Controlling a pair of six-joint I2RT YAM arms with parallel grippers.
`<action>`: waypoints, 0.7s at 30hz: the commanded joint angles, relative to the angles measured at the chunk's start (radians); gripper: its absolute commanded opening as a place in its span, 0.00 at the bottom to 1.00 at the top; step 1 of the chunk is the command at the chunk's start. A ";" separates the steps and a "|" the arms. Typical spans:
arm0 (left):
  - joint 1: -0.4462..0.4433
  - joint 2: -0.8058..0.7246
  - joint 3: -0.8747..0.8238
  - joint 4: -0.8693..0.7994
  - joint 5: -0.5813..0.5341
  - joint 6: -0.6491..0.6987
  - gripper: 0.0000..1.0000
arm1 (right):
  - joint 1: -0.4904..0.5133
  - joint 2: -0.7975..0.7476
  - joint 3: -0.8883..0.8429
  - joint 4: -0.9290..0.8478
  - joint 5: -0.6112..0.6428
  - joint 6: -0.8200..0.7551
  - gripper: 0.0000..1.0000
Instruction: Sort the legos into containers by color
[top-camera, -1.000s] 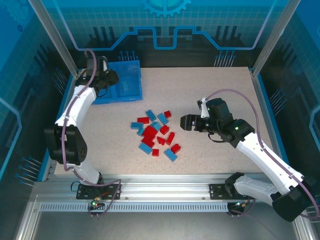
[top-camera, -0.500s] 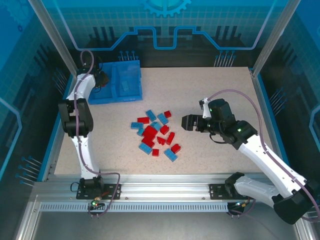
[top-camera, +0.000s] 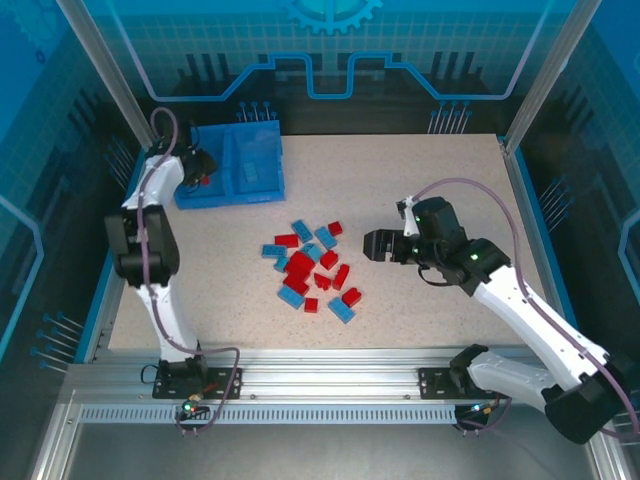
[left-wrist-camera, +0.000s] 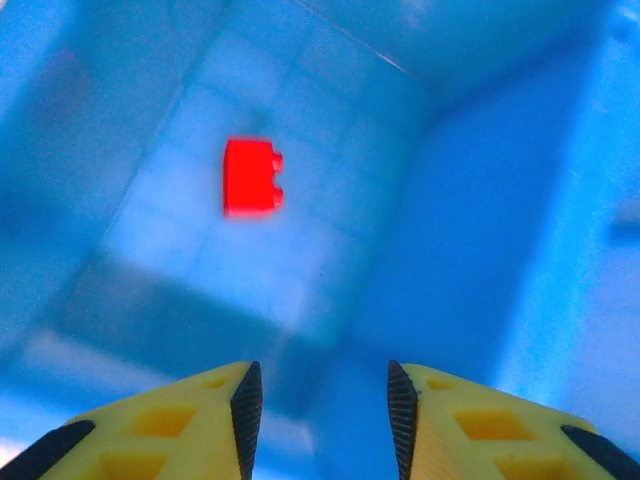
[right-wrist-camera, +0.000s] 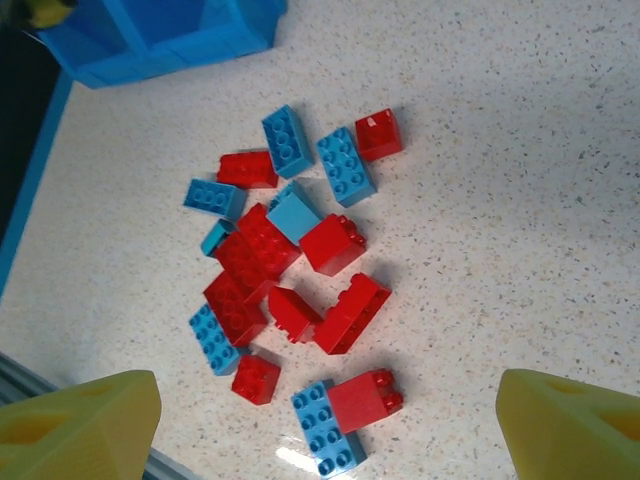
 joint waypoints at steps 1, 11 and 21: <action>-0.022 -0.297 -0.198 0.155 0.119 -0.137 0.41 | 0.016 0.087 0.062 0.049 0.022 -0.099 0.87; -0.426 -0.783 -0.470 -0.079 -0.033 0.265 0.46 | 0.149 0.590 0.406 0.014 0.039 -0.322 0.79; -0.518 -1.006 -0.664 -0.219 0.157 0.564 0.70 | 0.154 1.045 0.779 -0.036 0.063 -0.340 0.71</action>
